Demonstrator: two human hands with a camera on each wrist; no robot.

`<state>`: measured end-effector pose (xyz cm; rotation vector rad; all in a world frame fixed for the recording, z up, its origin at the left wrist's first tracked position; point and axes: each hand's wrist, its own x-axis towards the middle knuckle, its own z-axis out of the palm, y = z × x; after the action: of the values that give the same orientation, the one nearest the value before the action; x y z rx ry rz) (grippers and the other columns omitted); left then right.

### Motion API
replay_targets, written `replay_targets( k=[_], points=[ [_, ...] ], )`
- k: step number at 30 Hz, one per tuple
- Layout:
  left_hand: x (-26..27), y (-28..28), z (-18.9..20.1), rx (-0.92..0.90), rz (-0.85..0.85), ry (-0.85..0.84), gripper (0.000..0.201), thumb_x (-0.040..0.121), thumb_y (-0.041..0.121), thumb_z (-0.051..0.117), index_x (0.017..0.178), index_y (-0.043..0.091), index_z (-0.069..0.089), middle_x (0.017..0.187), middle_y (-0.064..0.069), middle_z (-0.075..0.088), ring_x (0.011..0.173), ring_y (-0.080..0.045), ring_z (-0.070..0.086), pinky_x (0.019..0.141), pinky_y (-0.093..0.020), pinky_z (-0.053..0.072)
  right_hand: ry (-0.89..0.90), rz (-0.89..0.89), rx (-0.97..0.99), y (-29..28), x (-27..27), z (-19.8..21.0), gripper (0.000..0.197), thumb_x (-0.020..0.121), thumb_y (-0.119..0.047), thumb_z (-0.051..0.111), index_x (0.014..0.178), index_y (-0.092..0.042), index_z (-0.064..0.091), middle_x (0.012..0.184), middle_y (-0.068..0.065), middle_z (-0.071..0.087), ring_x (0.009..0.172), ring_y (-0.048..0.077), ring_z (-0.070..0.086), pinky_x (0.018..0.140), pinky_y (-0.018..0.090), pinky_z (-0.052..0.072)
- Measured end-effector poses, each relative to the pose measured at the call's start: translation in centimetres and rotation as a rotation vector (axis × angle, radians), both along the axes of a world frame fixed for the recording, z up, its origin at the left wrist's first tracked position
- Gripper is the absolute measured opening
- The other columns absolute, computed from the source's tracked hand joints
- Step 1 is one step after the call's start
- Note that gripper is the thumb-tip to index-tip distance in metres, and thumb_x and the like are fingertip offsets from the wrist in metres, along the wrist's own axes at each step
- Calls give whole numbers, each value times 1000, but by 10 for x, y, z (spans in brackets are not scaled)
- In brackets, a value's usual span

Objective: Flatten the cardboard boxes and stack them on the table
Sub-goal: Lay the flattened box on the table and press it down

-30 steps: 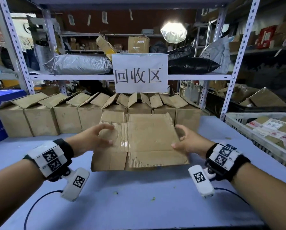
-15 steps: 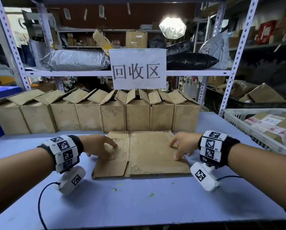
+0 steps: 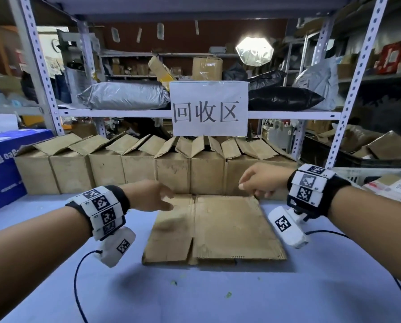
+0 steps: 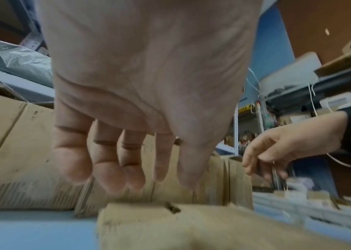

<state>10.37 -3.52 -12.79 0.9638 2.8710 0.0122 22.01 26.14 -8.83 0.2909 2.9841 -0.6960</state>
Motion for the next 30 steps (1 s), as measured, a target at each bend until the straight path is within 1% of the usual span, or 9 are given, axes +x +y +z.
replay_targets(
  k=[5,8,11,13,15,20,23,26,30],
  points=[
    [-14,-26,23,208,17,110,25,97,44,60,118,36,71,109,12,69,93,-11,62,84,-27,50,289,72,-234,-53,-44,23,10,96,-29,63,100,-24,70,94,-2,70,74,10,66,58,24,53],
    [-39,-67,37,312,118,184,20,98,32,60,112,33,74,112,8,72,93,-12,64,85,-29,53,378,177,-302,-116,-88,33,8,94,-24,65,91,-21,72,85,1,70,71,13,62,58,26,50],
    [-74,-123,52,446,313,258,25,96,19,55,110,30,73,115,1,72,95,-17,64,79,-28,49,407,306,-242,-191,-138,40,7,91,-25,67,88,-26,73,77,-14,64,79,11,61,68,23,48],
    [-100,-162,59,500,467,293,28,95,16,55,117,25,70,124,-6,69,108,-25,63,89,-34,51,394,388,-176,-242,-172,43,7,90,-26,67,89,-29,73,84,-16,65,92,12,62,78,25,48],
    [-125,-200,63,474,610,329,37,93,17,58,129,20,63,131,-12,63,118,-32,60,99,-43,52,364,479,-38,-291,-204,45,18,90,-29,62,105,-26,72,107,-7,70,106,16,62,88,28,50],
    [-176,-267,59,311,743,376,23,97,17,56,116,5,56,119,-24,65,107,-39,62,84,-41,47,319,605,300,-386,-268,41,38,99,-37,51,130,-17,62,130,6,64,117,27,60,92,30,47],
    [-201,-283,49,246,747,364,14,99,24,56,103,11,55,112,-17,67,91,-32,59,76,-37,43,377,618,399,-422,-291,38,30,99,-34,49,113,-15,66,105,7,65,96,28,64,77,30,47],
    [-221,-289,44,231,758,391,14,98,28,57,93,15,54,100,-11,64,83,-28,54,75,-36,43,358,584,428,-445,-306,38,23,98,-35,48,95,-18,63,87,3,58,81,28,58,88,37,51],
    [-239,-292,44,186,760,474,18,100,22,53,96,8,64,104,-18,68,90,-35,61,78,-41,48,375,592,388,-452,-325,33,33,100,-30,44,70,-21,35,68,-1,40,73,21,44,69,29,36]
  ],
)
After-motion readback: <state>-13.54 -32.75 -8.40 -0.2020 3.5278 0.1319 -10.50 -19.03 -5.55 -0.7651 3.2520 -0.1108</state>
